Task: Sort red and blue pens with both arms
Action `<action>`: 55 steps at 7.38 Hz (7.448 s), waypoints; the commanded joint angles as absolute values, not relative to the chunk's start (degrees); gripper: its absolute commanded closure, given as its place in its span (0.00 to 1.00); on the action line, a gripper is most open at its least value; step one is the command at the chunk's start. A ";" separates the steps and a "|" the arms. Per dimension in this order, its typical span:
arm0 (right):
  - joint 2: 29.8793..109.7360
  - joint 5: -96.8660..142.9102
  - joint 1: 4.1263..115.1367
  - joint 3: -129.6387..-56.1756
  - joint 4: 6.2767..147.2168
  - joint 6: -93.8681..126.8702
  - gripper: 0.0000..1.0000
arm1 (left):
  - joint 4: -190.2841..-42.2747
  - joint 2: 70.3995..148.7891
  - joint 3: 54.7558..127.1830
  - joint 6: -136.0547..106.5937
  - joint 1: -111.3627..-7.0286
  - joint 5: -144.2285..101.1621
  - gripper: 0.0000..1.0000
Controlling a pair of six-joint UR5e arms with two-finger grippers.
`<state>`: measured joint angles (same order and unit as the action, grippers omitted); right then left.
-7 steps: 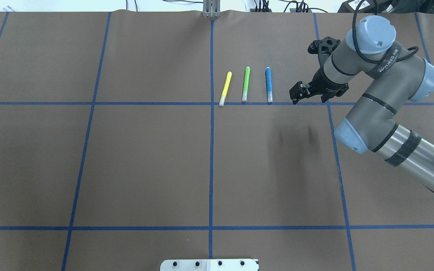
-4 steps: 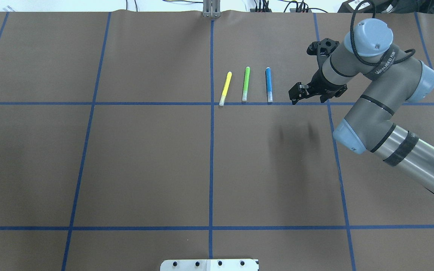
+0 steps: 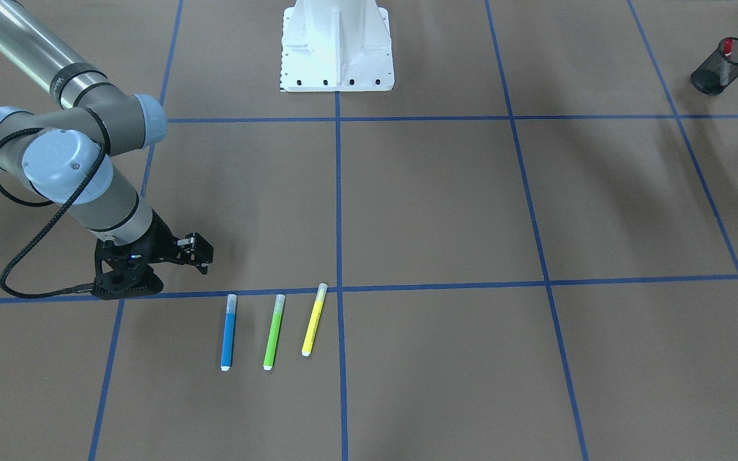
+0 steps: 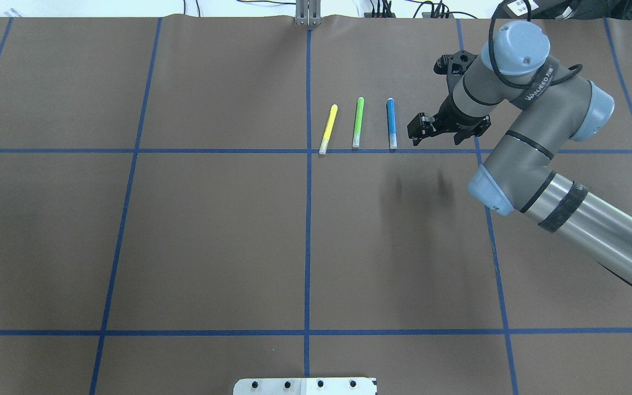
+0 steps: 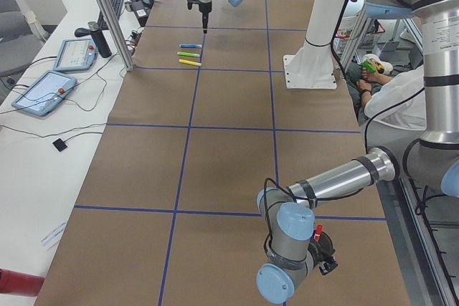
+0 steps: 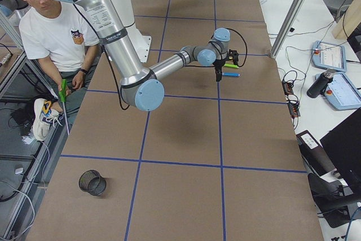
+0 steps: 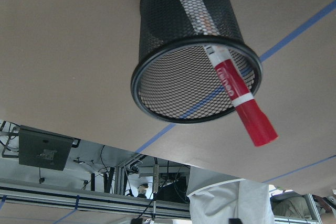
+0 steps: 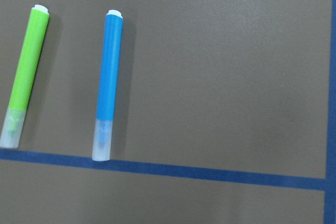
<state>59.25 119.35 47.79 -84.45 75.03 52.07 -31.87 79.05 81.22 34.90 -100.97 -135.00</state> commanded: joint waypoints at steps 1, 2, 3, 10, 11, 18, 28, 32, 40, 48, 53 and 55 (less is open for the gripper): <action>56.18 112.36 45.10 -81.40 75.15 54.99 0.02 | -40.03 82.86 81.47 33.84 -100.90 -137.10 0.00; 54.68 112.24 45.00 -79.91 75.06 57.37 0.02 | -45.99 84.88 81.56 30.88 -100.90 -139.02 0.00; 53.45 112.15 45.00 -77.89 74.62 60.61 0.02 | -55.97 85.77 81.65 28.07 -100.90 -139.13 0.00; 48.08 113.64 44.91 -68.21 70.75 66.18 0.19 | -66.80 85.69 99.05 18.90 -100.81 -139.13 0.00; 48.08 115.03 44.83 -68.20 70.75 66.27 0.22 | -66.80 85.69 99.05 18.90 -100.81 -139.22 0.00; 48.60 116.01 43.77 -67.76 67.06 65.83 1.00 | -66.71 85.61 98.88 18.54 -100.81 -140.01 0.00; 72.30 125.50 65.36 -77.69 69.70 37.07 1.00 | -69.33 86.57 100.80 16.72 -100.20 -143.88 0.00; 75.67 125.51 75.57 -79.09 95.45 3.32 1.00 | -87.83 91.04 99.68 -1.54 -88.80 -143.53 0.00; 96.74 121.04 79.01 -97.72 139.71 -29.86 1.00 | -94.38 100.72 98.61 -19.42 -78.14 -143.26 0.00; 111.52 114.62 84.45 -101.33 153.26 -40.42 1.00 | -95.10 100.63 103.97 -22.94 -76.90 -143.00 0.00; 112.94 110.21 86.57 -97.33 152.78 -41.40 1.00 | -95.01 100.99 105.64 -23.20 -76.90 -142.91 0.00; 112.42 113.01 86.49 -91.96 146.20 -41.22 1.00 | -95.01 100.55 107.48 -23.99 -76.99 -142.82 0.00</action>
<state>112.74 111.09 86.55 -95.45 150.50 -41.37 -95.01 100.82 106.43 -23.72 -76.91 -142.85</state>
